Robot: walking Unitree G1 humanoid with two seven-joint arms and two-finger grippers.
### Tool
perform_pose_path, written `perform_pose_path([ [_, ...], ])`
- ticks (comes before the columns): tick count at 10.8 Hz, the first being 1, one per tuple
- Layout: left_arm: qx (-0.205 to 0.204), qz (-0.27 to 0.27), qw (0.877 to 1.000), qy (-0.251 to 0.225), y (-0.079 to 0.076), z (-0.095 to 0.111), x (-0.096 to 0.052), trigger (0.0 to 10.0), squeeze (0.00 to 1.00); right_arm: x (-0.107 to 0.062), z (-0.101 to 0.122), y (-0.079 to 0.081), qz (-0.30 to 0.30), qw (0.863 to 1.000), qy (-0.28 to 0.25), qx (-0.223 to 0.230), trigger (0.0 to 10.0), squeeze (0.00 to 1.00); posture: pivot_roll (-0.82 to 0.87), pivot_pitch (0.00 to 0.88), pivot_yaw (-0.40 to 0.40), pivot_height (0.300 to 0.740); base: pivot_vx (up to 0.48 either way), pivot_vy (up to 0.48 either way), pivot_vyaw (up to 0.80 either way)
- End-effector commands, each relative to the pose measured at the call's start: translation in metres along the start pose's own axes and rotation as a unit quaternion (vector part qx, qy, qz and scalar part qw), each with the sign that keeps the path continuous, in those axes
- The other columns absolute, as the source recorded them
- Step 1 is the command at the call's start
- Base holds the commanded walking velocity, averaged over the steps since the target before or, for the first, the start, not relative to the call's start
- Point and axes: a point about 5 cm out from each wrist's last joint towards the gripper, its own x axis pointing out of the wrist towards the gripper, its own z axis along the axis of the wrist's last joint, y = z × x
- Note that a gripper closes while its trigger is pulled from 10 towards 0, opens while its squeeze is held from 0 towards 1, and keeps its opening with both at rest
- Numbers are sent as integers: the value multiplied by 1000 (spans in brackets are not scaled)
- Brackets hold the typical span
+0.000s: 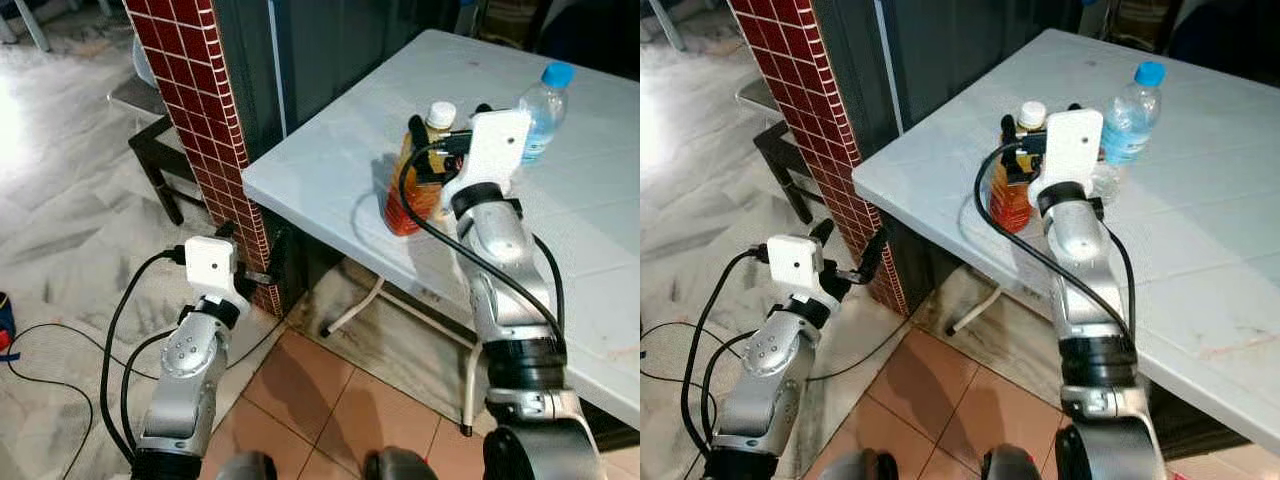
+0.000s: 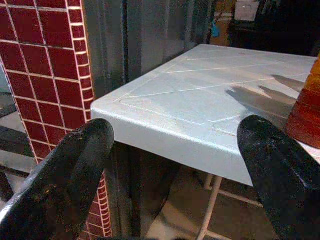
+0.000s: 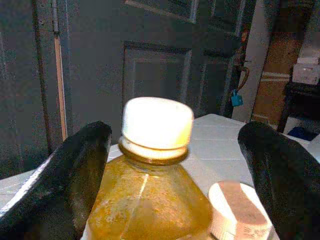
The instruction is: Restocking fridge
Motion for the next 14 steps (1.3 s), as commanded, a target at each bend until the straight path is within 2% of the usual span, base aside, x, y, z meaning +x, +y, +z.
perform_pose_path([
  [1,8,7,1000,5,4,-2,-2,10000,0,3,-1,0,4,1000,11,4,10000,0,-52,55,41,740,0,0,0],
  [2,8,7,1000,6,4,-2,-2,10000,0,4,0,1,7,1000,8,7,10000,0,-52,54,42,740,0,0,0],
  [3,9,6,1000,6,4,-2,-2,10000,0,6,1,2,10,1000,6,8,3216,0,-49,54,44,740,0,0,0],
  [4,10,6,1000,6,5,-2,-2,10000,0,6,1,2,11,1000,6,9,0,0,-49,54,44,740,0,0,0],
  [6,10,6,1000,6,4,-2,-2,10000,0,5,2,5,27,1000,1,-11,0,0,-51,53,44,740,0,0,0],
  [7,10,6,1000,7,4,-2,-1,10000,0,5,4,7,36,999,-2,-29,4549,0,-54,54,42,740,0,0,0],
  [8,9,6,1000,7,4,-2,-1,10000,0,5,5,7,39,999,-3,-34,10000,0,-56,54,42,740,0,0,0],
  [10,9,6,1000,9,3,-3,0,10000,0,6,6,8,42,998,-2,-42,10000,0,-57,52,39,740,0,0,0],
  [11,9,5,1000,10,3,-3,0,10000,0,6,7,9,45,998,-3,-39,9647,0,-58,51,39,740,0,0,0],
  [12,10,3,1000,12,3,-4,0,10000,0,8,9,9,46,998,-5,-38,2118,0,-57,49,39,740,0,0,0],
  [13,11,2,1000,13,3,-4,1,10000,0,9,10,9,48,998,-7,-37,0,0,-58,47,40,740,0,0,0],
  [14,12,2,1000,13,3,-4,1,10000,0,10,10,9,49,998,-7,-37,0,0,-57,45,39,740,0,0,0],
])
